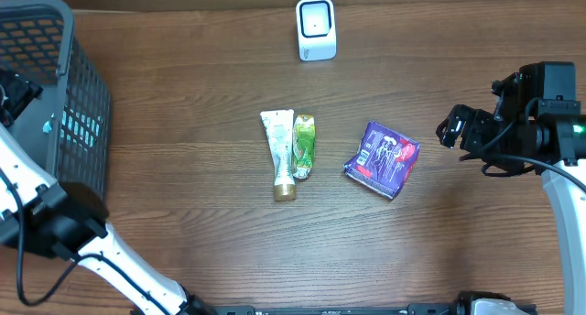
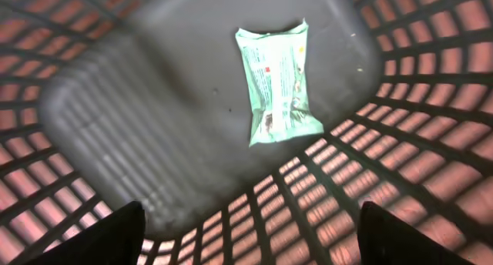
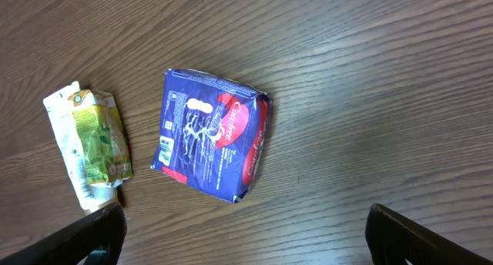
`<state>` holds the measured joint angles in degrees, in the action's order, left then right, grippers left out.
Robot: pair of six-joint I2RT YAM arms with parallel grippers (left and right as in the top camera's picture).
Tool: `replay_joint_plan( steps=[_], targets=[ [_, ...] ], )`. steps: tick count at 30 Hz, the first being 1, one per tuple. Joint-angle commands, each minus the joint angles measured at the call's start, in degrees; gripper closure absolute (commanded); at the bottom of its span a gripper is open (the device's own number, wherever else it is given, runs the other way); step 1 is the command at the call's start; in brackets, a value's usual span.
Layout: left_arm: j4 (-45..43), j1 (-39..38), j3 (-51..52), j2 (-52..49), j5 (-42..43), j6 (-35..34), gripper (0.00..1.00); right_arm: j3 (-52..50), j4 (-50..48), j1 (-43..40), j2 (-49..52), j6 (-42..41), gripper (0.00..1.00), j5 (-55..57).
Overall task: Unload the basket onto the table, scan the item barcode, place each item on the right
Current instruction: 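Grasp the light green packet inside the basket with the left gripper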
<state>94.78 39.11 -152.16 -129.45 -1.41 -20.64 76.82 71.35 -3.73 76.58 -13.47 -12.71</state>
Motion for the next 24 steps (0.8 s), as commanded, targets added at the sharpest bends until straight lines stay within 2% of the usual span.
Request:
replay_joint_plan(
  steps=[1,9,14,18,21,24],
  targets=[
    [1.05,0.94,-0.31,5.18,-0.92,0.46,0.2,0.28,-0.57,-0.15,-0.15,0.44,0.0,-0.48],
    [1.92,1.49,-0.13,8.96,-1.99,0.28,0.22,0.28,-1.81,-0.15,-0.15,0.42,0.0,-0.48],
    [-3.74,2.21,1.07,8.17,1.25,0.24,0.15,0.28,-1.88,-0.15,-0.15,0.44,0.0,-0.48],
    [-8.39,1.9,3.04,6.38,3.02,-2.62,0.11,0.28,-1.77,-0.15,-0.15,0.42,0.0,-0.5],
    [-9.77,1.33,3.72,4.31,4.02,-3.19,0.0,0.28,-1.64,-0.15,-0.15,0.42,0.0,-0.5],
    [-9.2,0.79,4.13,1.79,3.96,-3.17,0.0,0.28,-1.6,-0.15,-0.15,0.44,0.0,-0.5]
  ],
)
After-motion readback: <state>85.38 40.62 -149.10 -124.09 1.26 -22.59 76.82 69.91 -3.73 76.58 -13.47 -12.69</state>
